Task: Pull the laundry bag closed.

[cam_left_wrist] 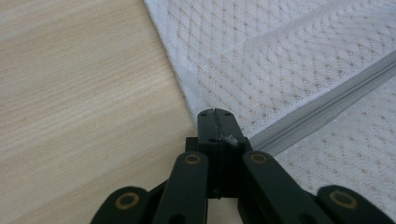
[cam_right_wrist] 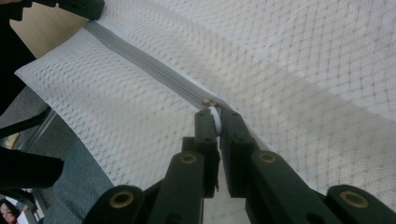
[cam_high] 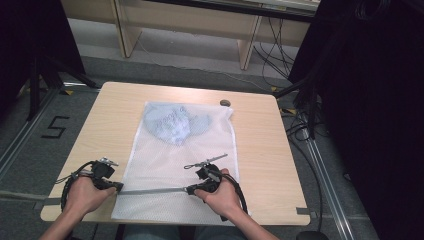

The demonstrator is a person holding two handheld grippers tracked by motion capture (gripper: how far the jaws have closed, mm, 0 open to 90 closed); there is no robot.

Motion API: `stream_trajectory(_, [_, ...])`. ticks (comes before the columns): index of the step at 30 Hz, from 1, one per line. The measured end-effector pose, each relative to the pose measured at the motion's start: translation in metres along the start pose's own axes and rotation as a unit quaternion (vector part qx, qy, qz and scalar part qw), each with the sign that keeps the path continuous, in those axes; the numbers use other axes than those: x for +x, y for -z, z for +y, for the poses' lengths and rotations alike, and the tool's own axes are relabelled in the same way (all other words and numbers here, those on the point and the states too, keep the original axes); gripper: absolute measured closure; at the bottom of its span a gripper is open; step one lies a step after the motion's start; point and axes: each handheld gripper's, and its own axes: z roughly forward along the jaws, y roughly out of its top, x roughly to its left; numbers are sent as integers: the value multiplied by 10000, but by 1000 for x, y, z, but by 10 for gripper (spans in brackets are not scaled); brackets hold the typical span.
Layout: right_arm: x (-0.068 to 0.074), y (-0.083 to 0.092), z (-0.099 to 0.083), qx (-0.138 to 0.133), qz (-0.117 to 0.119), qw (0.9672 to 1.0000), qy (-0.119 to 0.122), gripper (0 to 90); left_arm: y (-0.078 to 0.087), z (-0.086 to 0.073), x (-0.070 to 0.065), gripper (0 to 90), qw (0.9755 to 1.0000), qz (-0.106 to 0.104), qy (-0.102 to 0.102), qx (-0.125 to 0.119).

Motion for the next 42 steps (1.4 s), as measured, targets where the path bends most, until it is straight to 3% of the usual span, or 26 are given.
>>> stream_trajectory(10, [-3,4,-3,13,-9,10000,-84,869,0,0,0,900,10000,-1,7,6])
stream_trajectory(17, [-7,5,-4,-37,-54,10000,-28,868,0,0,-1,900,10000,1,71,7])
stream_trajectory(18, [-8,5,-4,-84,-26,9999,114,868,0,0,-1,900,10000,0,71,9])
stream_trajectory(20, [-7,7,-5,-7,-44,9999,-118,868,0,0,-1,900,10000,3,56,3])
stream_trajectory(31, [-11,11,-7,-74,-60,9999,-52,868,0,-1,-2,900,10000,46,61,-51])
stream_trajectory(32, [-10,12,-7,13,-40,9998,-188,868,0,-1,-2,900,10000,33,86,-25])
stream_trajectory(38, [-15,12,-8,-106,-66,9999,21,868,0,0,-1,900,10000,2,51,1])
stream_trajectory(42, [-14,12,-8,-81,-63,9999,-37,868,0,0,-1,900,10000,7,46,5])
